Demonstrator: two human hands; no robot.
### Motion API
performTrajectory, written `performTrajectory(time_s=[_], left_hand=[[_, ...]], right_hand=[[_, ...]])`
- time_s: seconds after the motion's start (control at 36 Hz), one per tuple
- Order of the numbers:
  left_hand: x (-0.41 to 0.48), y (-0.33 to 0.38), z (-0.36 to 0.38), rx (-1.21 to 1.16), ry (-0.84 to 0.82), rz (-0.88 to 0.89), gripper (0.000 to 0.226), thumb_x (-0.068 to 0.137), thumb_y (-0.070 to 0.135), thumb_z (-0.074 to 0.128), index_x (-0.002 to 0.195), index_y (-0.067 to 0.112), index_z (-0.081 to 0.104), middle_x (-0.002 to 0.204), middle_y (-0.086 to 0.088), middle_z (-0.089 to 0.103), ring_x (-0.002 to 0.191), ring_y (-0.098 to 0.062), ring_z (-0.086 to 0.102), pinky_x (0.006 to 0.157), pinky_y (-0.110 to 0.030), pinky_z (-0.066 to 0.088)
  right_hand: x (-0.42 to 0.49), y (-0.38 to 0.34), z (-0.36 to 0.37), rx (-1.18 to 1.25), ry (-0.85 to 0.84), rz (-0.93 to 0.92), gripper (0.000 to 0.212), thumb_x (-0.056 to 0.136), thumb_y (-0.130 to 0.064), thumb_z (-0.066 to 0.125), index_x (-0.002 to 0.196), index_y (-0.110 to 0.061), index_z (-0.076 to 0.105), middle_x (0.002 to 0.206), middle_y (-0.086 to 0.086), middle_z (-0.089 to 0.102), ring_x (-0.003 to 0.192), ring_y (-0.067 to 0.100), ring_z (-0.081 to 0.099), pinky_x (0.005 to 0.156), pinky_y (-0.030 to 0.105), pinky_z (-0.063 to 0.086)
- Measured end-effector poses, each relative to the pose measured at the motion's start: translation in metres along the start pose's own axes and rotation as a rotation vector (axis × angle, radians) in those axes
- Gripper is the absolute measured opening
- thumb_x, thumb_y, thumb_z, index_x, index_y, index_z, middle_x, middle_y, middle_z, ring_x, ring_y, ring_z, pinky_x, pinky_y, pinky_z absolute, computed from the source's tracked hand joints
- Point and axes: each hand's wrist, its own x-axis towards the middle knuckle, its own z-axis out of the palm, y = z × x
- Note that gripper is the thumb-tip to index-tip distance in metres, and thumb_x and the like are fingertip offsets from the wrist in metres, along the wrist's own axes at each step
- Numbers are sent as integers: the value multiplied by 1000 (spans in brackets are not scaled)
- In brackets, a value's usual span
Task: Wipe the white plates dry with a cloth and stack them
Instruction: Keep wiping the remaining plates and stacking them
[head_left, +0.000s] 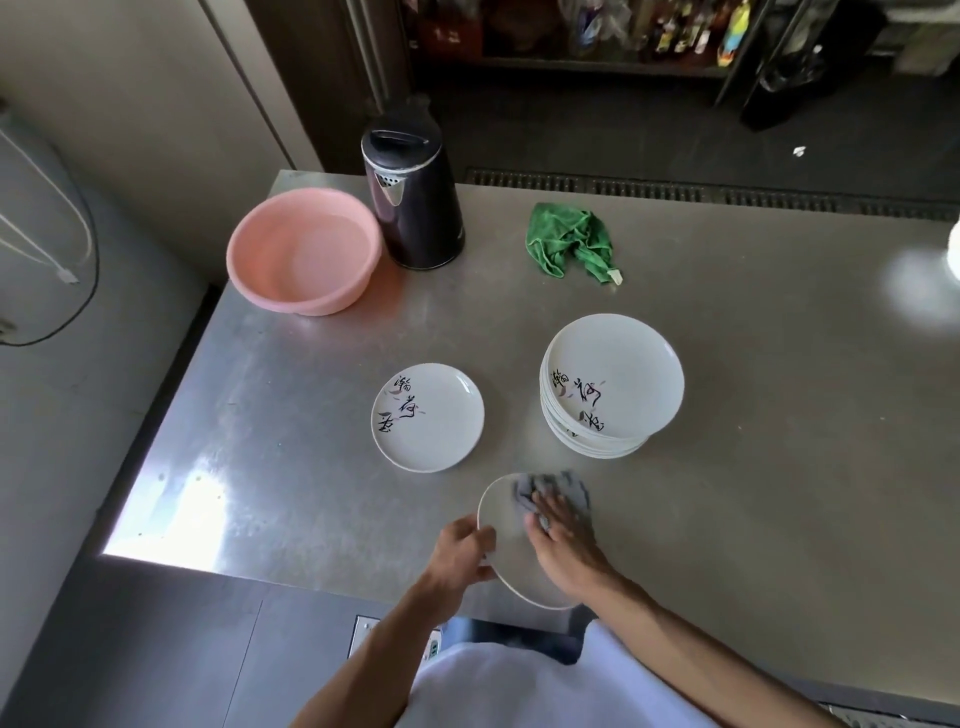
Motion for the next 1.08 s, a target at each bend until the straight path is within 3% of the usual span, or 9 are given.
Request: performTrajectory(time_s=[0.06,0.22,0.31,0.42,0.5,0.67,0.78,0.94,1.08], left_hand=[[-3,1,1,20,-25,6,48,64,15,54,105,-2,71,88,-12,67,85,-25,67,71,-34,60],[0,2,1,95,-69,43,41,67,23,61,103,11,77,101,-12,78,88,-19,75,72,-33,62],[0,-3,0,2,-32,14,43,62,15,54,98,13,77,88,-8,77,78,-16,74,66,-32,60],[4,-12,-1,-189,28,-18,52,63,6,52,114,8,66,96,-12,70,93,-30,66,69,-37,58],[7,-13,0,-181,130,-27,27,80,-5,49,100,10,59,95,-13,62,90,-28,59,74,-40,52],[7,-6,1,-55,113,-17,16,91,20,65,99,13,52,97,-9,65,90,-25,64,74,-36,55],[2,-3,-2,5,-7,16,41,79,35,64,117,19,68,110,-7,76,101,-25,73,79,-36,62],[5,-5,-4,9,-4,-14,33,94,3,49,113,14,73,97,-7,78,86,-20,75,66,-30,59],[3,-4,1,13,-49,7,27,88,25,58,107,23,77,105,-6,79,99,-24,75,72,-34,61]], right_hand=[[0,-3,2,-7,6,41,54,110,-37,22,160,-20,11,168,0,0,154,16,-1,123,34,-7],[-17,-2,12,175,-47,-235,51,108,-35,35,157,-22,25,163,-15,11,150,-1,1,108,1,-10],[-5,5,8,5,39,-95,53,109,-34,31,158,-16,20,166,-4,8,153,11,3,115,12,-10],[-1,10,3,-63,120,13,55,109,-35,24,159,-16,12,167,-1,8,153,12,4,119,25,-9],[-4,7,3,74,72,0,54,109,-37,24,159,-17,16,167,-1,8,152,8,1,124,30,-4],[-16,-17,4,435,-20,-132,48,108,-41,32,155,-40,25,162,-20,17,148,-5,14,120,18,14],[-12,-23,9,401,-93,-241,48,108,-40,34,155,-36,30,162,-23,17,147,-10,9,123,20,7],[6,-7,7,-79,3,-71,53,110,-32,23,159,-11,16,167,9,3,154,19,-2,115,22,-14],[0,-8,19,45,-82,-260,55,108,-42,29,158,-19,26,166,-9,11,151,2,0,119,20,-8]])
